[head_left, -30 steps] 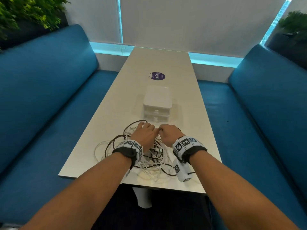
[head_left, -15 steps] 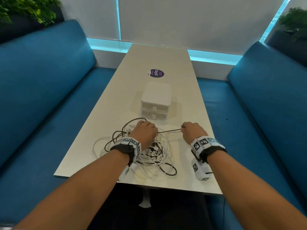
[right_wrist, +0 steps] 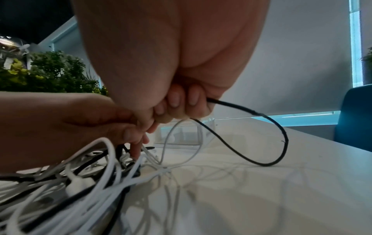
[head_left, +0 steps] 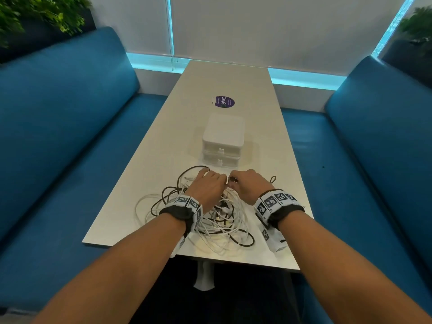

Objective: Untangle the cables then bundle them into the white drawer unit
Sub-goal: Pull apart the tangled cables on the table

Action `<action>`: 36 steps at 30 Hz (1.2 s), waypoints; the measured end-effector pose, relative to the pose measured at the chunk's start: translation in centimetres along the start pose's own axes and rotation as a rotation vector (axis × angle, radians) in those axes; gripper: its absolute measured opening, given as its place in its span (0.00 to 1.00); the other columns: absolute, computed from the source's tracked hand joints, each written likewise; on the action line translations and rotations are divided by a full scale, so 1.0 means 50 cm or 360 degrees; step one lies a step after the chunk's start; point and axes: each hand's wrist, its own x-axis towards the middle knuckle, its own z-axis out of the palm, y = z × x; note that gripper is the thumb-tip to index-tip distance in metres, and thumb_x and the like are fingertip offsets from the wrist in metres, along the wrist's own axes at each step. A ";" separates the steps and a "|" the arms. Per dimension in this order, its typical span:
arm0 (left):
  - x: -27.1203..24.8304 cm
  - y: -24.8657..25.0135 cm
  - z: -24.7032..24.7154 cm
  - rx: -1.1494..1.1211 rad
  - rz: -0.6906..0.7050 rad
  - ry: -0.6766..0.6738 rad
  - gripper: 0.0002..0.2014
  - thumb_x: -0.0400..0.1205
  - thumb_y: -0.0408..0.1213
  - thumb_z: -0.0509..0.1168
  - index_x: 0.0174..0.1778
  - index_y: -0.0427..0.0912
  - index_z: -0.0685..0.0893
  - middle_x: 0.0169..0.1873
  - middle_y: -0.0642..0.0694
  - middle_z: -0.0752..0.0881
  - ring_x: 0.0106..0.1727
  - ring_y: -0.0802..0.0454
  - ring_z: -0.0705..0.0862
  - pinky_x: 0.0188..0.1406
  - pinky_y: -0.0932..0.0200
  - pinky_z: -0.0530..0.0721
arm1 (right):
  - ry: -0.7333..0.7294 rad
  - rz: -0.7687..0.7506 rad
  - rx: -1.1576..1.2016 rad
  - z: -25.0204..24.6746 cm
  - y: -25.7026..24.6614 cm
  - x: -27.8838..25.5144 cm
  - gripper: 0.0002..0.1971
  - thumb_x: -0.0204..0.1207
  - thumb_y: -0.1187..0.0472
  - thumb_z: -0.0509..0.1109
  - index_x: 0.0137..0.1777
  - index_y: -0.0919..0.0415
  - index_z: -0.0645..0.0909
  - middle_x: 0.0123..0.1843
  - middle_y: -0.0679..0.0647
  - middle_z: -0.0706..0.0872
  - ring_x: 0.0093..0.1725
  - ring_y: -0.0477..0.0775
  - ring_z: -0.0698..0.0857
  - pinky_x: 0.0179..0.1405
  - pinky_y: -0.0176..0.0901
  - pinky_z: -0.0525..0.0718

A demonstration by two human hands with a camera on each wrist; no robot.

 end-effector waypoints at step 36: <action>-0.001 -0.015 -0.027 -0.0064 -0.0191 0.0043 0.13 0.85 0.47 0.53 0.52 0.49 0.81 0.51 0.53 0.82 0.64 0.48 0.76 0.76 0.41 0.58 | 0.0091 0.0036 0.0062 -0.025 0.010 0.018 0.09 0.85 0.50 0.64 0.52 0.55 0.80 0.46 0.56 0.86 0.46 0.61 0.84 0.47 0.55 0.85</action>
